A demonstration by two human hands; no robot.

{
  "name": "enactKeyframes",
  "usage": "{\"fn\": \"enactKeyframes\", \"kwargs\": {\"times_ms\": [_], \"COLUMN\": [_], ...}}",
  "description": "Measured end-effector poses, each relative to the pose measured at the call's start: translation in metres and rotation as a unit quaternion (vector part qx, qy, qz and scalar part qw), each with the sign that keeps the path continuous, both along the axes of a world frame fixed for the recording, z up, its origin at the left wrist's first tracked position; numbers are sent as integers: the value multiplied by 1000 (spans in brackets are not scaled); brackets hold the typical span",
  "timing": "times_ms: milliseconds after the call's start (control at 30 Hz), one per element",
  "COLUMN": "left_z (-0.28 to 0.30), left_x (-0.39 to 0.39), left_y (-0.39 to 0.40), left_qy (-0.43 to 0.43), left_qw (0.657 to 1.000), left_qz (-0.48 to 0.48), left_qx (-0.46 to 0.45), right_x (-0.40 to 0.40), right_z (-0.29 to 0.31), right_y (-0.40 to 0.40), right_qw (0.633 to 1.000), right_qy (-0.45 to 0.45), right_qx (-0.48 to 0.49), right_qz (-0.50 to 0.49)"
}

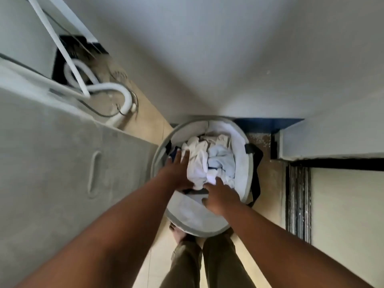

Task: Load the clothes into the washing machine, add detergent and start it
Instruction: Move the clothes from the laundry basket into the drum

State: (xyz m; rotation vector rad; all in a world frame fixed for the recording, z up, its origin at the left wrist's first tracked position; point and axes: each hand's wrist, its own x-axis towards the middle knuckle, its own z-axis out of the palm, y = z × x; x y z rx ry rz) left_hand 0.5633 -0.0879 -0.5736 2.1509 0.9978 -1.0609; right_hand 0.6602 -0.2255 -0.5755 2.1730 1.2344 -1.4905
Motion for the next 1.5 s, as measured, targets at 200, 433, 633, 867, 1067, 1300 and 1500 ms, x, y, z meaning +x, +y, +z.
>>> {"fn": "enactKeyframes", "kwargs": {"times_ms": [200, 433, 633, 867, 1067, 1300, 1500], "left_z": [-67, -123, -148, -113, -32, 89, 227], "left_x": [17, 20, 19, 4, -16, -4, 15], "left_y": [17, 12, 19, 3, -22, -30, -30], "left_qy": [-19, -17, -44, -106, -196, -305, -444], "left_qw": [1000, 1000, 998, 992, 974, 942, 861], "left_qz": [4, -3, 20, 10, 102, 137, 240], "left_qx": [14, 7, 46, 70, 59, 21, -59], "right_x": [2, -13, -16, -24, -23, -26, -18], "right_z": [-72, -108, -127, -108, -49, 34, 138], "right_y": [6, 20, 25, 13, -1, -19, -22], "right_qw": [1000, 983, 975, 973, 981, 994, 974], "right_qy": [-12, -70, -93, -134, -142, -68, -23], "right_qx": [-3, 84, 113, 122, 65, -13, 111], "right_qz": [9, 149, 166, 141, 113, -90, -194]}}
